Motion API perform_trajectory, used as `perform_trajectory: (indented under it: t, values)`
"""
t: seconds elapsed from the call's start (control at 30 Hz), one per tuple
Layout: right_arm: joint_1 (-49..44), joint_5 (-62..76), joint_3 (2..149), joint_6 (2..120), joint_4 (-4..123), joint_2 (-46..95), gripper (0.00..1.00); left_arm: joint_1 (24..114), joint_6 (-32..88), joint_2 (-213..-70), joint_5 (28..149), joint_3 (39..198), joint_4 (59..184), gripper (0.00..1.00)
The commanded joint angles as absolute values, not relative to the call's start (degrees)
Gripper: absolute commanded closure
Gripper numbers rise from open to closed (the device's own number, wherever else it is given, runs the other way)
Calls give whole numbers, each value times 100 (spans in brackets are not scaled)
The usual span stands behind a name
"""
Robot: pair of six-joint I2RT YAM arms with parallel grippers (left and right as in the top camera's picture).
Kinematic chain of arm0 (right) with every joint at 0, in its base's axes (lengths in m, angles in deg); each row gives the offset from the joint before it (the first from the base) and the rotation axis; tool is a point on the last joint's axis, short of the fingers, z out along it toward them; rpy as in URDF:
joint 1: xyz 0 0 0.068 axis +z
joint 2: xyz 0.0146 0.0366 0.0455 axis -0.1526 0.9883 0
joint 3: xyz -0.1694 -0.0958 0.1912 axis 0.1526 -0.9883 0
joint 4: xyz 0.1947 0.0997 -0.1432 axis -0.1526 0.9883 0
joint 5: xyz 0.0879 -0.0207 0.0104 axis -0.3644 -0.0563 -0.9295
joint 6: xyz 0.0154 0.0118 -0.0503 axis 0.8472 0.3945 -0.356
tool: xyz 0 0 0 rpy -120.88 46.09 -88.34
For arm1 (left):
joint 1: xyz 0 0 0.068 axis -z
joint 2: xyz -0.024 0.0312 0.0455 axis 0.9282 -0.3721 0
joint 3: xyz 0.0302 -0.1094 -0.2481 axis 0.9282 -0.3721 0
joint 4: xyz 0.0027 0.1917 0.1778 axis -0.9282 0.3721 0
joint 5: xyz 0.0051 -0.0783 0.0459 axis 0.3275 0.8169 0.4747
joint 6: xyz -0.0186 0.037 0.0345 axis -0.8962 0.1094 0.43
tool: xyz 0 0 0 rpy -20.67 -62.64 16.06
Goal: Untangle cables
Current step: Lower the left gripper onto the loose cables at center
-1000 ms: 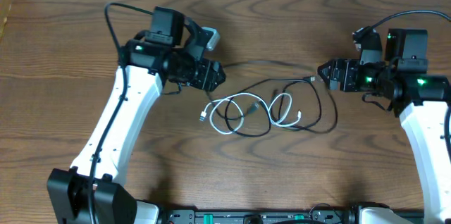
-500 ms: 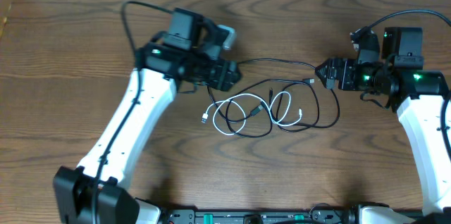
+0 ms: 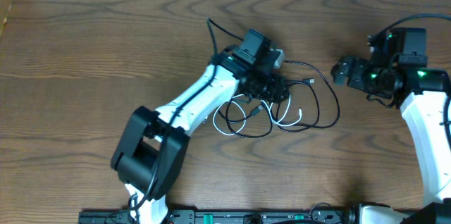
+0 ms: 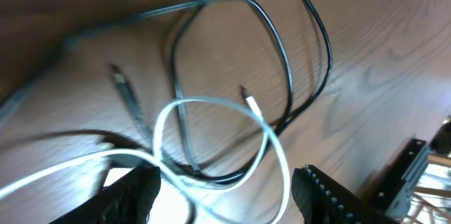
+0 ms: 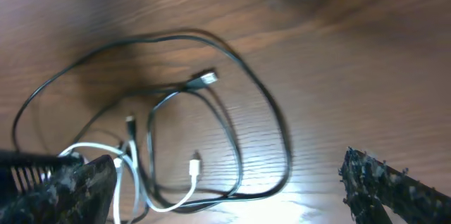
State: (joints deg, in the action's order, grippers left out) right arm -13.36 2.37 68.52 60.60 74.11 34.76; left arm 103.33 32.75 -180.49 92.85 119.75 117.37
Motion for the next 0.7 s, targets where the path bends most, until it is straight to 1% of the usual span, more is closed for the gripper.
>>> perform_trajectory:
  t: [0.0, 0.23, 0.3, 0.33, 0.37, 0.4, 0.43, 0.47, 0.5, 0.67]
  values:
    - [-1541, 447, 6859, 6215, 7502, 3495, 2, 10504, 2591, -18309, 9466, 11995, 11592, 36]
    - [-1561, 447, 6859, 6213, 7566, 3498, 3, 10596, 2232, -18576, 9462, 11992, 11378, 37]
    - [-1561, 447, 6859, 6213, 7566, 3498, 3, 10596, 2260, -18580, 9388, 11992, 11372, 41]
    - [-1558, 447, 6859, 6213, 7566, 3498, 3, 10596, 2278, -18580, 9298, 11992, 11374, 46]
    - [-1558, 445, 6859, 6215, 7568, 3498, 3, 10596, 2276, -18582, 9123, 11990, 11376, 54]
    - [-1558, 445, 6859, 6215, 7581, 3498, 3, 10596, 2278, -18582, 8953, 11982, 11378, 68]
    - [-1558, 445, 6859, 6215, 7585, 3498, 3, 10596, 2278, -18582, 8763, 11979, 11385, 77]
    - [-1558, 445, 6859, 6215, 7601, 3498, 3, 10596, 2278, -18582, 8581, 11977, 11396, 91]
    - [-1558, 445, 6859, 6215, 7612, 3498, 3, 10596, 2282, -18582, 8393, 11979, 11398, 93]
    - [-1554, 445, 6859, 6211, 7719, 3498, 4, 10585, 2809, -18335, 8325, 12023, 11363, 93]
